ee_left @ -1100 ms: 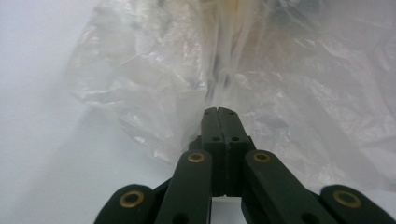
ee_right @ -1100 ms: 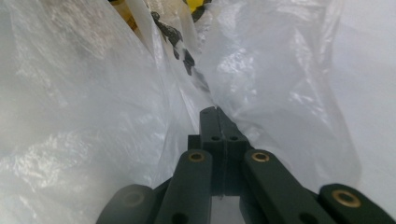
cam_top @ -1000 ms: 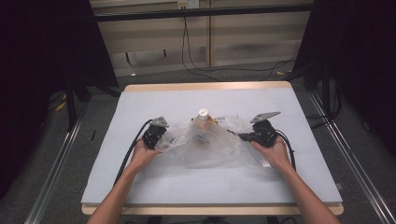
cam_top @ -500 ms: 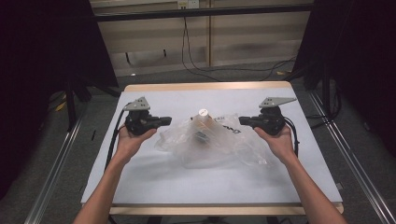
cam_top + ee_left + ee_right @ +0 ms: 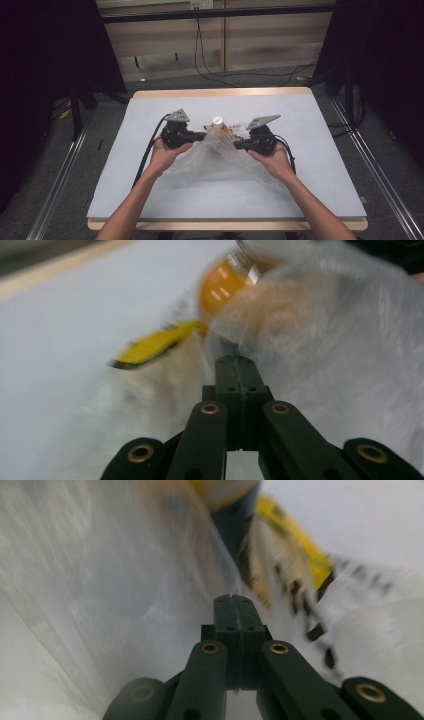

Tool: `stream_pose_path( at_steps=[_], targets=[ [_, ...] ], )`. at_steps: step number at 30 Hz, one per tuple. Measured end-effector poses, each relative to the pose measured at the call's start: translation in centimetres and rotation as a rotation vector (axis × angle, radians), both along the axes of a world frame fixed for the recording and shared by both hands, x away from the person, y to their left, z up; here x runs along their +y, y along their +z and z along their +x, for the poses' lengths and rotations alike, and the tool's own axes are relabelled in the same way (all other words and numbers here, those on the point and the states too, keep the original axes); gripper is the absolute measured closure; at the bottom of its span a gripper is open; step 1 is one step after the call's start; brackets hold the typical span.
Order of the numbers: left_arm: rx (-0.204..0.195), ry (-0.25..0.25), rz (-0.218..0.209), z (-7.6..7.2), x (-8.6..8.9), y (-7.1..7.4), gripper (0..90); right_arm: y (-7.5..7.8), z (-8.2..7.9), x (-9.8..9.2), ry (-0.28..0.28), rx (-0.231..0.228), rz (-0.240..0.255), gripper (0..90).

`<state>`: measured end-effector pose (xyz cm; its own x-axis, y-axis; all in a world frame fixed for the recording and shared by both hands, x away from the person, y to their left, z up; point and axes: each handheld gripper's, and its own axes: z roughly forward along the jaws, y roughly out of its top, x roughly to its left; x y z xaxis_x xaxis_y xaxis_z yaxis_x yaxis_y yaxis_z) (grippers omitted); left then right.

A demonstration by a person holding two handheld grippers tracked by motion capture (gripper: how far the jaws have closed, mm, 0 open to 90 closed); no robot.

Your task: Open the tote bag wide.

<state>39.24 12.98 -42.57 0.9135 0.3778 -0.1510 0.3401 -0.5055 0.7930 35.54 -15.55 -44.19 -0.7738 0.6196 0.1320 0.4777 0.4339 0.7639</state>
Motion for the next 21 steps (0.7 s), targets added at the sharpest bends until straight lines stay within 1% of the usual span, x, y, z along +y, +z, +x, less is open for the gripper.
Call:
stream_pose_path(
  at_steps=[1, 2, 3, 4, 5, 6, 7, 8, 9, 10, 11, 13, 14, 15, 16, 17, 18, 19, 20, 21],
  targets=[
    [0.012, -0.014, 0.042, -0.1, 0.0, -0.4, 90.0, -0.4, -0.3, 0.2, 0.016, 0.010, -0.020, 90.0],
    [0.026, -0.035, 0.063, -0.3, -0.1, -1.2, 90.0, -0.7, -0.5, 0.3, 0.021, 0.013, -0.033, 90.0],
    [0.028, -0.042, 0.114, -0.6, 0.0, -1.9, 90.0, -1.0, -0.6, 0.4, 0.024, 0.023, -0.048, 90.0],
    [0.034, -0.051, 0.128, -0.7, 0.0, -2.6, 90.0, -1.3, -0.6, 0.4, 0.024, 0.033, -0.070, 90.0],
    [0.039, -0.061, 0.130, -0.8, 0.0, -3.1, 90.0, -1.6, -0.6, 0.4, 0.026, 0.038, -0.077, 90.0],
    [0.040, -0.070, 0.154, -0.9, 0.0, -3.7, 90.0, -1.8, -0.6, 0.4, 0.025, 0.044, -0.079, 90.0],
    [0.049, -0.073, 0.191, -1.0, 0.2, -4.4, 90.0, -2.1, -0.5, 0.3, 0.023, 0.051, -0.082, 90.0],
    [0.050, -0.076, 0.214, -1.1, 0.2, -4.7, 90.0, -2.7, -0.4, 0.3, 0.022, 0.065, -0.093, 90.0],
    [0.047, -0.085, 0.217, -1.1, 0.4, -4.9, 90.0, -3.0, -0.4, 0.3, 0.022, 0.076, -0.107, 90.0],
    [0.047, -0.085, 0.217, -1.1, 0.4, -4.9, 90.0, -3.0, -0.4, 0.3, 0.022, 0.076, -0.107, 90.0],
    [0.044, -0.084, 0.219, -1.1, 0.5, -4.9, 90.0, -3.6, -0.4, 0.2, 0.028, 0.095, -0.122, 90.0],
    [0.008, -0.090, 0.273, -1.4, 0.9, -4.5, 90.0, -3.7, -0.4, 0.1, 0.031, 0.093, -0.114, 90.0],
    [-0.003, -0.087, 0.288, -1.5, 1.2, -4.5, 90.0, -3.6, -0.5, 0.0, 0.027, 0.096, -0.119, 90.0],
    [-0.001, -0.090, 0.294, -1.5, 1.5, -4.4, 90.0, -3.6, -0.5, -0.2, 0.038, 0.098, -0.123, 90.0],
    [-0.006, -0.090, 0.303, -1.6, 1.8, -4.4, 90.0, -3.5, -0.8, -0.6, 0.043, 0.097, -0.132, 90.0],
    [-0.016, -0.084, 0.314, -1.7, 2.3, -4.3, 90.0, -3.5, -1.0, -1.0, 0.048, 0.101, -0.130, 90.0],
    [-0.019, -0.089, 0.322, -1.8, 2.7, -4.3, 90.0, -3.5, -1.0, -1.0, 0.048, 0.101, -0.130, 90.0],
    [-0.028, -0.091, 0.334, -1.8, 3.0, -4.2, 90.0, -3.5, -1.3, -1.4, 0.047, 0.096, -0.136, 90.0],
    [-0.029, -0.093, 0.354, -2.0, 3.7, -4.1, 90.0, -3.5, -2.0, -2.4, 0.050, 0.102, -0.138, 90.0],
    [-0.043, -0.095, 0.382, -2.0, 4.0, -3.9, 90.0, -3.5, -2.3, -2.8, 0.051, 0.104, -0.137, 90.0]
  ],
)
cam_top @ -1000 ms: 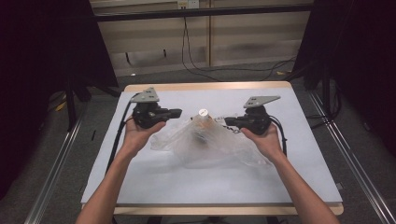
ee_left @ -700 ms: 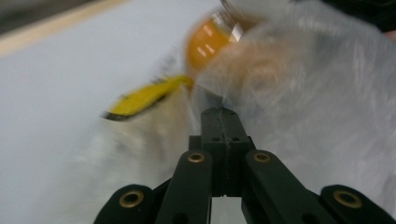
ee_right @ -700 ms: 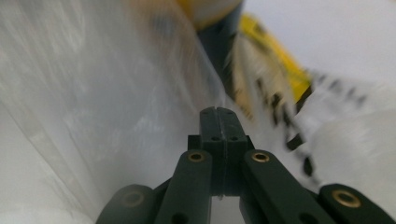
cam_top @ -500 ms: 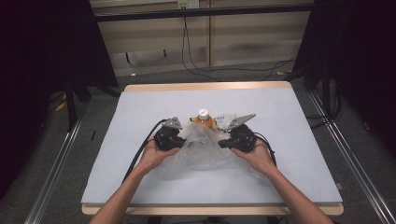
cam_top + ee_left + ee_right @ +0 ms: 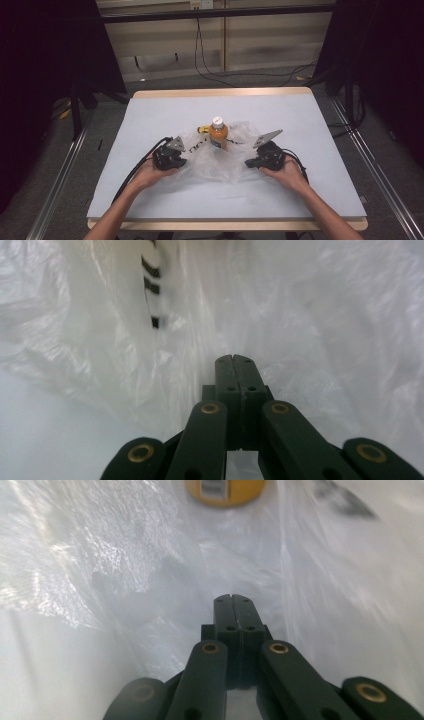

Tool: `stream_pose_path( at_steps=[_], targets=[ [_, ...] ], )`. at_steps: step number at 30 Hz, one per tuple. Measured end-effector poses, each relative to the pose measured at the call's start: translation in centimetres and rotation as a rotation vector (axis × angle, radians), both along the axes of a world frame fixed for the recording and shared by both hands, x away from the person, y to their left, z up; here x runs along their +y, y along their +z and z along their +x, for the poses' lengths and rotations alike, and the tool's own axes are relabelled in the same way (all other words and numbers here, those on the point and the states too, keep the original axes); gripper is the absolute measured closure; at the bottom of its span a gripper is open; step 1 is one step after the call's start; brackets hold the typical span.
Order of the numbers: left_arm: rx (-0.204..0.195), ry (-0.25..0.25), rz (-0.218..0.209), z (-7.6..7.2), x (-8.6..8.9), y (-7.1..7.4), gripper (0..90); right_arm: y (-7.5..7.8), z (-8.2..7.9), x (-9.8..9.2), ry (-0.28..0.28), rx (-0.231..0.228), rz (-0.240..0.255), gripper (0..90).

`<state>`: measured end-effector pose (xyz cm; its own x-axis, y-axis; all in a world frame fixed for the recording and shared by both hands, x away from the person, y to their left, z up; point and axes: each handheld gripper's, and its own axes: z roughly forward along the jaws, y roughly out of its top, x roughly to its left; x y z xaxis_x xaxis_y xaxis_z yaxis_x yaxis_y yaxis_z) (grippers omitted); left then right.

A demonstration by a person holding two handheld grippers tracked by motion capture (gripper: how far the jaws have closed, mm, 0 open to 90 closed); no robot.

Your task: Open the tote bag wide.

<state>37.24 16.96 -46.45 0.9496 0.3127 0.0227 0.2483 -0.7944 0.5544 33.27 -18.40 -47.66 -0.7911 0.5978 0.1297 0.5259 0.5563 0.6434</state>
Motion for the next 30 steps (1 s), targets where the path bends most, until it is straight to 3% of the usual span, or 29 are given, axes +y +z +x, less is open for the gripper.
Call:
stream_pose_path(
  at_steps=[2, 4, 8, 11, 16, 17, 18, 19, 21, 22, 26, 27, 29, 30],
  targets=[
    [0.002, 0.001, 0.007, 0.0, 0.4, 0.1, 90.0, 0.1, -0.4, -0.4, 0.003, -0.001, -0.011, 90.0],
    [-0.027, 0.011, 0.048, 0.0, 1.1, 0.2, 90.0, 0.2, -1.3, -1.4, 0.014, -0.013, -0.037, 90.0],
    [-0.067, 0.036, 0.102, 0.3, 2.5, 0.3, 90.0, 0.4, -1.4, -2.2, 0.025, -0.006, -0.050, 90.0],
    [-0.020, 0.068, 0.047, 1.0, 3.6, 0.1, 90.0, 0.4, -1.6, -3.4, 0.008, 0.000, -0.048, 90.0],
    [0.011, 0.112, -0.001, 1.6, 3.7, 0.0, 90.0, 0.3, -1.4, -3.5, -0.017, 0.010, -0.034, 90.0],
    [0.027, 0.124, -0.056, 1.7, 3.8, -0.1, 90.0, 0.3, -1.4, -3.3, -0.020, 0.003, -0.031, 90.0],
    [0.027, 0.124, -0.056, 1.7, 3.8, -0.1, 90.0, 0.3, -1.4, -3.3, -0.020, 0.003, -0.031, 90.0],
    [0.032, 0.125, -0.085, 1.8, 3.7, -0.1, 90.0, 0.4, -1.2, -3.2, -0.020, 0.000, -0.030, 90.0],
    [0.017, 0.103, -0.125, 1.4, 2.8, 0.8, 90.0, 1.3, -0.7, -3.0, -0.026, -0.011, 0.020, 90.0],
    [0.017, 0.103, -0.125, 1.4, 2.8, 0.8, 90.0, 1.3, -0.7, -3.0, -0.026, -0.011, 0.020, 90.0],
    [-0.017, 0.080, -0.145, 1.2, 1.5, 3.1, 90.0, 2.9, -0.2, -2.2, -0.004, -0.041, 0.044, 90.0],
    [-0.032, 0.059, -0.126, 1.1, 0.8, 4.5, 90.0, 3.9, 0.0, -1.6, 0.012, -0.052, 0.040, 90.0],
    [-0.037, 0.059, -0.136, 1.2, 0.2, 4.8, 90.0, 4.4, 0.1, -1.4, 0.019, -0.057, 0.043, 90.0],
    [-0.044, 0.043, -0.115, 1.4, -0.3, 5.3, 90.0, 5.0, 0.3, -1.2, 0.024, -0.066, 0.040, 90.0]
  ],
)
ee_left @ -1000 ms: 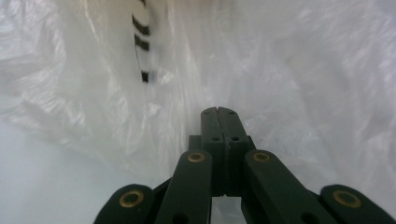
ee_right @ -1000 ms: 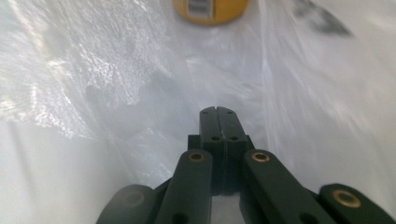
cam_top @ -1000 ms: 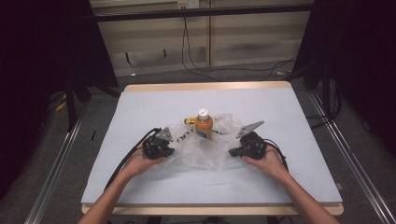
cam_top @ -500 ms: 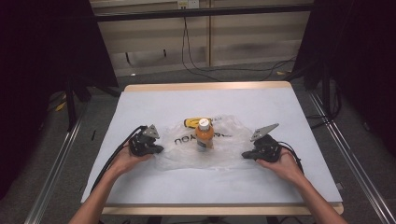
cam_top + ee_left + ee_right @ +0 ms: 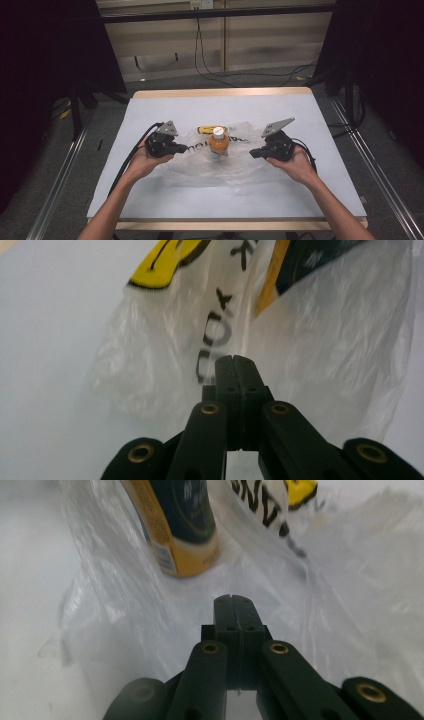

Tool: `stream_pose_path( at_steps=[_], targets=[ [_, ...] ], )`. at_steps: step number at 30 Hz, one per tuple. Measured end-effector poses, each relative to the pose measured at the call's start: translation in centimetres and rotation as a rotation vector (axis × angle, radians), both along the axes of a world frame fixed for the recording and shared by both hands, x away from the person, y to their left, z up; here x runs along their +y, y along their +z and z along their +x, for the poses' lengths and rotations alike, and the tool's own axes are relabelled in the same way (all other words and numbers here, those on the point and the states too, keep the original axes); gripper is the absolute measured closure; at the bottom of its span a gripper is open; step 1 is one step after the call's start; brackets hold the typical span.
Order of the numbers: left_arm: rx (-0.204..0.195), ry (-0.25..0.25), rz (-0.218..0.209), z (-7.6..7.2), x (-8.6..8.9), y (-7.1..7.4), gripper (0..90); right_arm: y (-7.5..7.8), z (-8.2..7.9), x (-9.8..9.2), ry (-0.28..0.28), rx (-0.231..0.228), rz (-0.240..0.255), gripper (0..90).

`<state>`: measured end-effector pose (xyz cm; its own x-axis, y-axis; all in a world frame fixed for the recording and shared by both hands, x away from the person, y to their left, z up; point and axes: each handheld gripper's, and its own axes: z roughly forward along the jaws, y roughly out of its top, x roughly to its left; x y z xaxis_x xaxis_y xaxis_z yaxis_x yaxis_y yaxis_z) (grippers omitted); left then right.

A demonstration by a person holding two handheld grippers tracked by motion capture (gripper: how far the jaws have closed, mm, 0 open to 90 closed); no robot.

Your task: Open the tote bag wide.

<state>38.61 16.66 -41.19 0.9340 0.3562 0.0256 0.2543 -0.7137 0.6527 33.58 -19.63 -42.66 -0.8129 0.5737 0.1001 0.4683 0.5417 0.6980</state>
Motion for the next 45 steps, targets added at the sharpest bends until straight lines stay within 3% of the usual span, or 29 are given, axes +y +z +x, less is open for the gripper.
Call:
stream_pose_path(
  at_steps=[1, 2, 4, 5, 6, 10, 12, 14, 15, 16, 18, 20, 22, 23, 24, 27, 33, 34, 36, 37, 39, 42, 43, 45],
  targets=[
    [0.003, -0.005, -0.004, 0.2, -0.7, 0.1, 90.0, 1.2, 0.5, 0.2, -0.001, -0.012, 0.002, 90.0],
    [0.011, -0.030, 0.028, 0.6, -2.0, 0.0, 90.0, 1.6, 0.9, 0.3, 0.001, -0.008, 0.006, 90.0],
    [0.024, -0.028, 0.028, 0.8, -2.7, -0.4, 90.0, 1.8, 1.4, 0.5, 0.002, 0.003, -0.013, 90.0],
    [0.037, -0.037, 0.042, 1.1, -3.2, -0.8, 90.0, 1.7, 2.4, 1.0, 0.013, 0.017, -0.061, 90.0],
    [0.067, -0.059, 0.054, 1.3, -4.2, -1.8, 90.0, 1.4, 2.8, 1.3, 0.017, 0.032, -0.063, 90.0],
    [0.099, -0.093, 0.092, 0.9, -5.0, -3.2, 90.0, 0.1, 3.7, 2.4, 0.025, 0.073, -0.123, 90.0],
    [0.104, -0.107, 0.117, 0.7, -5.2, -4.0, 90.0, -1.4, 4.3, 3.4, 0.039, 0.098, -0.154, 90.0],
    [0.077, -0.115, 0.184, 0.5, -5.2, -4.6, 90.0, -2.4, 4.7, 3.7, 0.037, 0.108, -0.185, 90.0],
    [0.061, -0.127, 0.191, 0.3, -5.1, -4.8, 90.0, -2.4, 4.7, 3.7, 0.037, 0.108, -0.185, 90.0],
    [0.081, -0.133, 0.193, 0.3, -5.0, -4.7, 90.0, -3.1, 5.3, 3.9, 0.038, 0.123, -0.218, 90.0],
    [0.055, -0.153, 0.218, -0.4, -4.8, -4.6, 90.0, -3.5, 5.8, 3.9, 0.029, 0.132, -0.254, 90.0],
    [0.052, -0.161, 0.221, -1.0, -4.9, -4.6, 90.0, -3.5, 6.2, 3.9, 0.027, 0.137, -0.251, 90.0],
    [0.043, -0.200, 0.229, -2.0, -5.0, -4.6, 90.0, -3.6, 7.1, 3.9, 0.014, 0.142, -0.246, 90.0],
    [0.034, -0.215, 0.241, -2.6, -5.0, -4.5, 90.0, -3.6, 7.5, 3.9, 0.006, 0.154, -0.240, 90.0],
    [0.011, -0.256, 0.288, -3.0, -4.9, -4.3, 90.0, -3.6, 8.0, 3.9, 0.005, 0.151, -0.245, 90.0],
    [-0.010, -0.304, 0.314, -4.9, -4.7, -4.1, 90.0, -3.5, 9.3, 4.0, -0.018, 0.159, -0.263, 90.0],
    [-0.024, -0.374, 0.313, -8.4, -4.6, -4.0, 90.0, -3.6, 12.2, 4.5, -0.063, 0.138, -0.279, 90.0],
    [-0.024, -0.357, 0.294, -9.1, -4.5, -4.1, 90.0, -3.5, 12.6, 4.6, -0.063, 0.137, -0.287, 90.0],
    [-0.023, -0.403, 0.313, -9.6, -4.4, -3.9, 90.0, -3.5, 13.7, 4.4, -0.081, 0.128, -0.311, 90.0],
    [-0.012, -0.400, 0.288, -10.2, -4.3, -4.0, 90.0, -3.5, 14.0, 4.3, -0.092, 0.139, -0.307, 90.0],
    [-0.016, -0.428, 0.295, -11.3, -4.2, -4.0, 90.0, -3.6, 15.1, 3.9, -0.129, 0.156, -0.291, 90.0],
    [-0.027, -0.415, 0.284, -11.8, -3.9, -4.1, 90.0, -3.6, 15.6, 3.6, -0.151, 0.161, -0.279, 90.0],
    [-0.015, -0.435, 0.284, -11.7, -3.9, -4.0, 90.0, -3.6, 15.8, 3.5, -0.152, 0.159, -0.279, 90.0],
    [0.003, -0.429, 0.272, -11.6, -3.7, -4.1, 90.0, -3.5, 16.1, 3.6, -0.172, 0.146, -0.312, 90.0]
  ],
)
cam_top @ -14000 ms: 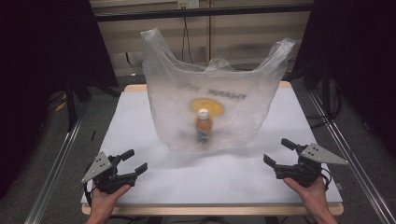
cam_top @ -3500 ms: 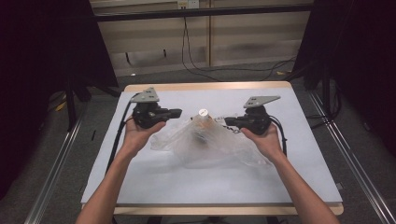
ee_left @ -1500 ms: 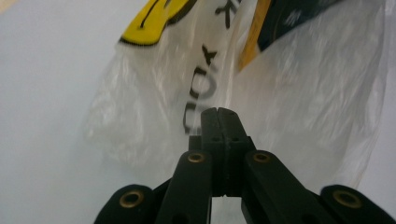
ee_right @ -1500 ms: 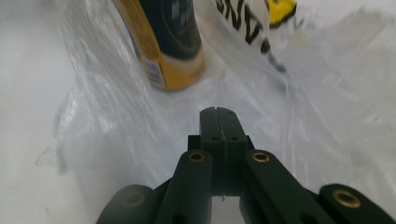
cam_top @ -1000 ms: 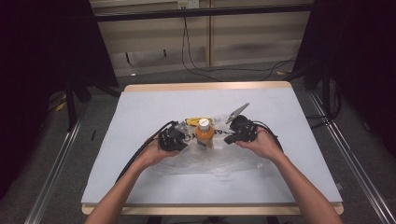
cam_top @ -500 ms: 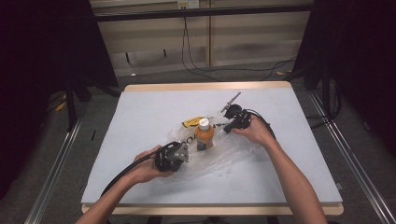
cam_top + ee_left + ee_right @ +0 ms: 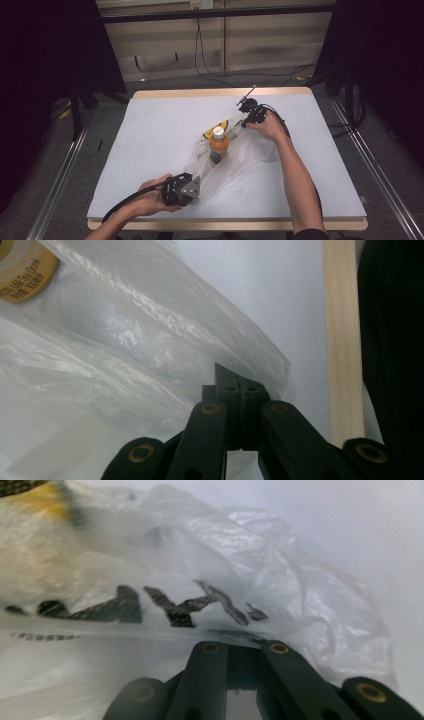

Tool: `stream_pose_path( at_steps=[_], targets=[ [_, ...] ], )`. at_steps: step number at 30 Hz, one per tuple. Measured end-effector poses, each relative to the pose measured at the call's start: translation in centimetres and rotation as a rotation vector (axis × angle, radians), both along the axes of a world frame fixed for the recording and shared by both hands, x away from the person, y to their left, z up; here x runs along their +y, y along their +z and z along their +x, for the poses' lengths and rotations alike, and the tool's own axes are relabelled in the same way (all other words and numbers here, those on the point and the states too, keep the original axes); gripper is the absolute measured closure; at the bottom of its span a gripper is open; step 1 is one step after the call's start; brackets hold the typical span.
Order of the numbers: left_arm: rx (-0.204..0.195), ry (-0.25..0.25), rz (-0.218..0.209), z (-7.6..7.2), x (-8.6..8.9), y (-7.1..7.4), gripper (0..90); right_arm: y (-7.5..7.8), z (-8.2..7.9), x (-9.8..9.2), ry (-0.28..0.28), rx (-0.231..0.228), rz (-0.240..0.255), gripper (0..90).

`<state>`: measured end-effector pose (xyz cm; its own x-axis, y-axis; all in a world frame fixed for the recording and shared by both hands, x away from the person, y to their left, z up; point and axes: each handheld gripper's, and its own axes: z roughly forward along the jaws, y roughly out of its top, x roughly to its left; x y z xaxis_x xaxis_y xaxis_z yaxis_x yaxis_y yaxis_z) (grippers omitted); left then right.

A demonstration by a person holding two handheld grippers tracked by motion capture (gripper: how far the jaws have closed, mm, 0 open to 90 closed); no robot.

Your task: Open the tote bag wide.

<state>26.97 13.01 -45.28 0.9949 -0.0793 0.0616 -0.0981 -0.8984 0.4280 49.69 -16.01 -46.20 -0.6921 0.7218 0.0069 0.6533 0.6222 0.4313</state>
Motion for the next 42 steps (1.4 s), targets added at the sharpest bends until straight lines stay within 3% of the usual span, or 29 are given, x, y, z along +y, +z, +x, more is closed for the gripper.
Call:
stream_pose_path(
  at_steps=[2, 7, 8, 11, 15, 18, 19, 20, 21, 22, 24, 25, 26, 27, 29, 30, 32, 34, 35, 37, 39, 40, 41, 42],
  targets=[
    [0.014, 0.001, -0.012, 0.0, 0.3, 0.0, 90.0, -0.1, 0.5, 0.1, -0.028, -0.019, -0.017, 90.0],
    [0.060, 0.001, -0.050, 0.4, 0.9, -0.2, 90.0, -0.2, 0.9, -0.5, -0.060, -0.018, 0.019, 90.0],
    [0.062, 0.005, -0.050, 0.4, 0.9, -0.2, 90.0, -0.3, 1.0, -0.6, -0.065, -0.035, 0.009, 90.0],
    [0.074, 0.016, -0.067, 0.7, 0.9, -0.2, 90.0, -0.2, 1.0, -0.4, -0.074, -0.029, -0.009, 90.0],
    [0.087, 0.050, -0.115, 1.3, 1.1, 0.1, 90.0, 0.2, 0.5, -0.4, -0.042, -0.017, 0.004, 90.0],
    [0.093, 0.073, -0.174, 2.1, 1.4, 1.3, 90.0, 1.4, -0.4, -0.6, -0.003, -0.038, 0.052, 90.0],
    [0.070, 0.089, -0.205, 2.2, 1.4, 1.6, 90.0, 2.3, -1.2, -0.6, 0.025, -0.051, 0.084, 90.0],
    [0.071, 0.086, -0.212, 2.5, 1.4, 2.1, 90.0, 2.7, -1.6, -0.5, 0.033, -0.058, 0.099, 90.0],
    [0.057, 0.094, -0.225, 2.7, 1.3, 2.5, 90.0, 2.7, -1.6, -0.5, 0.033, -0.058, 0.099, 90.0],
    [0.069, 0.092, -0.223, 3.0, 1.4, 3.0, 90.0, 3.1, -2.0, -0.5, 0.046, -0.065, 0.104, 90.0],
    [0.042, 0.115, -0.258, 3.6, 1.4, 3.9, 90.0, 3.7, -2.9, -0.3, 0.067, -0.078, 0.127, 90.0],
    [0.047, 0.125, -0.271, 3.9, 1.5, 4.3, 90.0, 4.1, -3.8, -0.2, 0.092, -0.088, 0.136, 90.0],
    [0.049, 0.152, -0.310, 4.8, 1.6, 5.0, 90.0, 4.2, -4.2, -0.2, 0.104, -0.090, 0.146, 90.0],
    [0.049, 0.152, -0.310, 4.8, 1.6, 5.0, 90.0, 4.3, -4.7, -0.1, 0.113, -0.102, 0.149, 90.0],
    [0.076, 0.177, -0.363, 6.0, 1.8, 5.5, 90.0, 4.3, -5.3, -0.2, 0.116, -0.106, 0.167, 90.0],
    [0.066, 0.198, -0.364, 6.6, 1.7, 5.6, 90.0, 4.2, -5.8, -0.2, 0.130, -0.109, 0.175, 90.0],
    [0.004, 0.228, -0.301, 7.9, 1.1, 5.5, 90.0, 4.0, -6.8, -0.1, 0.134, -0.126, 0.176, 90.0],
    [0.017, 0.278, -0.249, 10.1, -0.1, 4.3, 90.0, 3.9, -7.4, 0.1, 0.168, -0.136, 0.199, 90.0],
    [0.017, 0.278, -0.249, 10.1, -0.1, 4.3, 90.0, 3.8, -7.7, 0.3, 0.174, -0.131, 0.197, 90.0],
    [0.009, 0.317, -0.215, 11.5, -0.9, 3.1, 90.0, 3.3, -7.9, 0.6, 0.188, -0.125, 0.185, 90.0],
    [-0.012, 0.359, -0.157, 12.7, -1.5, 1.6, 90.0, 3.0, -8.0, 0.6, 0.187, -0.108, 0.179, 90.0],
    [0.003, 0.375, -0.141, 13.4, -1.5, 1.0, 90.0, 2.6, -8.1, 0.6, 0.188, -0.104, 0.169, 90.0],
    [-0.015, 0.382, -0.118, 13.9, -1.5, 0.4, 90.0, 1.6, -8.4, 0.4, 0.185, -0.086, 0.167, 90.0],
    [-0.018, 0.407, -0.105, 14.4, -1.5, -0.1, 90.0, 1.6, -8.4, 0.4, 0.185, -0.086, 0.167, 90.0]
  ],
)
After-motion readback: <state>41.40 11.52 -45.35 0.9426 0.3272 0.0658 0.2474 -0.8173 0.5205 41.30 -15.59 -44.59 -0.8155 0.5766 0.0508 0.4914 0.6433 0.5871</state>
